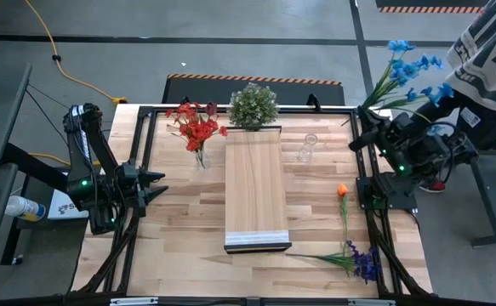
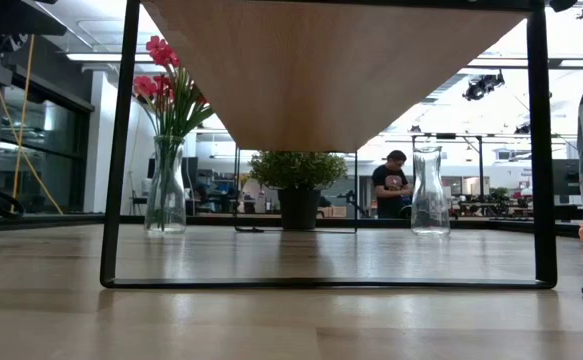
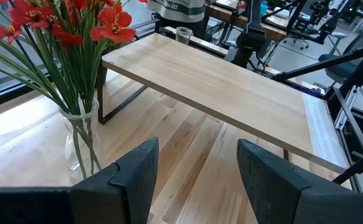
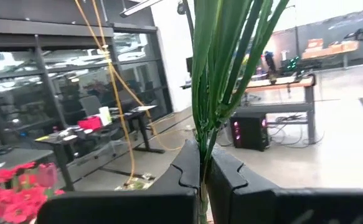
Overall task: Pick and place flowers into a vace then onto a shelf
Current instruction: Put the blue flowers into the right transparent vase
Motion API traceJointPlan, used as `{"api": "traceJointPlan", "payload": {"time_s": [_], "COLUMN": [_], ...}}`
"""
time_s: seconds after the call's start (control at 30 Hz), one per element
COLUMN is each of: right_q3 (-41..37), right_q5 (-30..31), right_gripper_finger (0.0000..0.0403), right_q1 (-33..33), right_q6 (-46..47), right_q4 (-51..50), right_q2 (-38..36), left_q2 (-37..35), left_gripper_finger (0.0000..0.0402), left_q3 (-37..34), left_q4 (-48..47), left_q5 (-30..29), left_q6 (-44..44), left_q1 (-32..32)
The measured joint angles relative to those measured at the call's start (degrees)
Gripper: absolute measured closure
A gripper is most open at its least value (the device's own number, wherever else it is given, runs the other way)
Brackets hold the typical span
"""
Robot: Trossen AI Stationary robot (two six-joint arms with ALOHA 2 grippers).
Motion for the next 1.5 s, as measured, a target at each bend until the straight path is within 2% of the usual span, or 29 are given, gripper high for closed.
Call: {"api": "traceJointPlan", "payload": {"time_s": [0.23,0.63,0.93,1.17,1.5], "right_q3": [0.00,0.00,0.00,0.00,0.00], "right_q5": [-5.24,-11.04,-10.89,-10.17,-9.58], "right_gripper_finger": [0.0403,0.0403,0.0403,0.0403,0.0403], "right_q1": [-8.57,-19.42,-22.15,-22.75,-22.75], "right_q6": [0.66,10.35,16.20,26.95,38.35], "right_q4": [1.99,0.66,-3.70,-14.17,-22.58], "right_q2": [3.95,10.72,15.81,18.51,20.78], "left_q2": [-0.01,-0.01,-0.01,-0.01,-0.01], "left_gripper_finger": [0.0151,0.0151,0.0151,0.0151,0.0151], "left_q3": [-0.01,-0.01,0.00,0.00,-0.01], "left_q4": [0.00,0.04,0.07,0.07,0.07], "left_q5": [0.00,-0.02,-0.01,-0.01,0.00], "left_q6": [-0.02,-0.01,-0.02,-0.02,-0.02], "left_q1": [-0.01,-0.01,-0.01,-0.01,-0.01]}}
